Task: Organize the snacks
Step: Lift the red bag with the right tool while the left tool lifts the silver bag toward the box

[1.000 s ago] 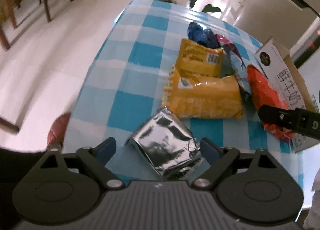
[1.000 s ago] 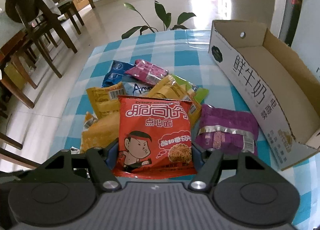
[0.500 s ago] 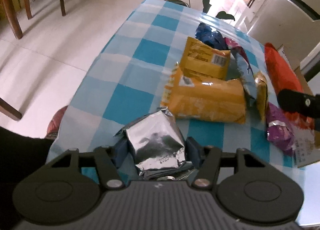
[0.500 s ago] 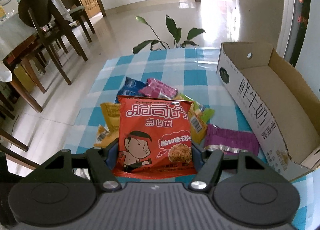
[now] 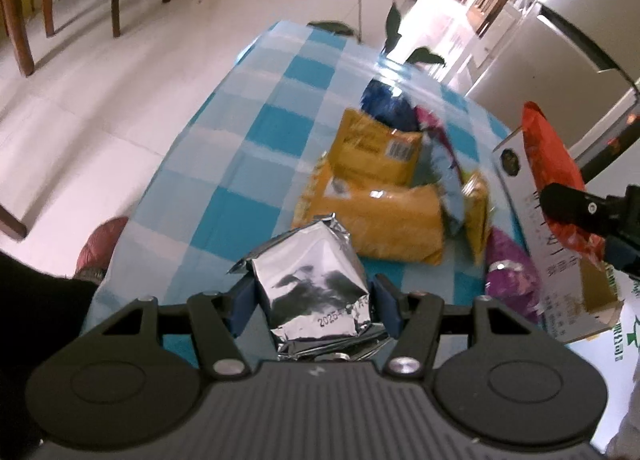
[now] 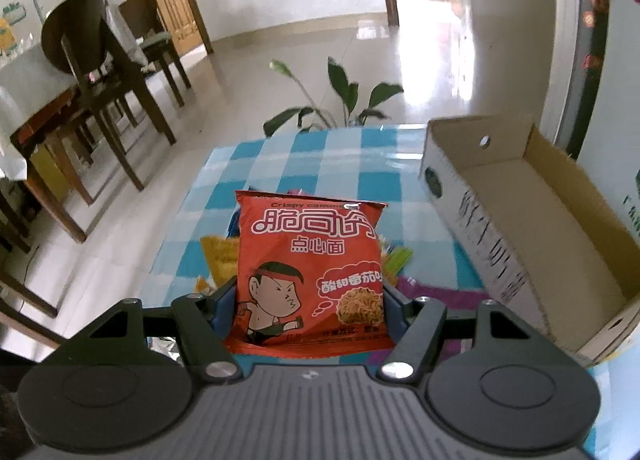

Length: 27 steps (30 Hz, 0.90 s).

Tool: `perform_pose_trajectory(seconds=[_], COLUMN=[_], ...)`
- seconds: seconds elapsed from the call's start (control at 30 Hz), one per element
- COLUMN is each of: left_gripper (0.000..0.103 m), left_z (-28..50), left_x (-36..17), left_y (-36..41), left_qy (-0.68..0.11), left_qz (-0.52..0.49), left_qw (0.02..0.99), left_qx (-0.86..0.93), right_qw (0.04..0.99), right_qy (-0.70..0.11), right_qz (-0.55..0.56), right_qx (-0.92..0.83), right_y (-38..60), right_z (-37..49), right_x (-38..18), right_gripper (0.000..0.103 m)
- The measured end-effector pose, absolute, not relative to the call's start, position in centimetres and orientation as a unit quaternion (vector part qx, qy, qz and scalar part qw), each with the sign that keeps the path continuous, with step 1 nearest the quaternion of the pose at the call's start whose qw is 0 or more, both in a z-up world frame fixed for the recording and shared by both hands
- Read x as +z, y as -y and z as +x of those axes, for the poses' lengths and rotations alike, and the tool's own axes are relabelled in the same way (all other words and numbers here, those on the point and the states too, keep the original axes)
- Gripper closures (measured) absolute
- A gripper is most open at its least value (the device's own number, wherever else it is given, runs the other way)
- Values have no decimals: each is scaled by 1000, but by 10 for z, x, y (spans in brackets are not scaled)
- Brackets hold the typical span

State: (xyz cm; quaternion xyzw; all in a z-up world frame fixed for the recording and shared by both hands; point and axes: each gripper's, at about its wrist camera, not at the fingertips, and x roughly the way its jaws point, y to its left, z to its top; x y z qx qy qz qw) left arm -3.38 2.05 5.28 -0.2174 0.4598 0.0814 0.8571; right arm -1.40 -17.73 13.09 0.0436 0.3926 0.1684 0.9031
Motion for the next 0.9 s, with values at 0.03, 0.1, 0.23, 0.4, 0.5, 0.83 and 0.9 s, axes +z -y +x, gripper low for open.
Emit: perform_pose_trajectory(seconds=[0.03, 0.1, 0.23, 0.4, 0.5, 0.83, 0.9], left_gripper=[42, 42, 42, 42, 42, 42, 42], left_z=[-33, -32, -24, -12, 1, 42, 51], left_x=[57, 63, 78, 97, 108, 126, 127], left_y=[-19, -18, -8, 11, 23, 73, 85], left_qy=[-455, -449, -437, -417, -409, -390, -389], left_qz=[-216, -219, -208, -185, -183, -162, -159], left_qw=[860, 863, 873, 889, 894, 906, 906], left_qx=[79, 72, 55, 36, 20, -30, -42], right_qw=[906, 910, 918, 923, 925, 935, 936], right_qy=[-387, -377, -363, -355, -355, -340, -336], right_qz=[44, 47, 56, 67, 65, 78, 87], right_qx=[166, 164, 150, 132, 119, 68, 54], right_y=[181, 188, 204, 222, 227, 267, 279], right_z=[-14, -12, -7, -2, 1, 11, 12], right_x=[135, 142, 152, 158, 157, 164, 165], right_gripper=[29, 29, 29, 29, 29, 29, 29])
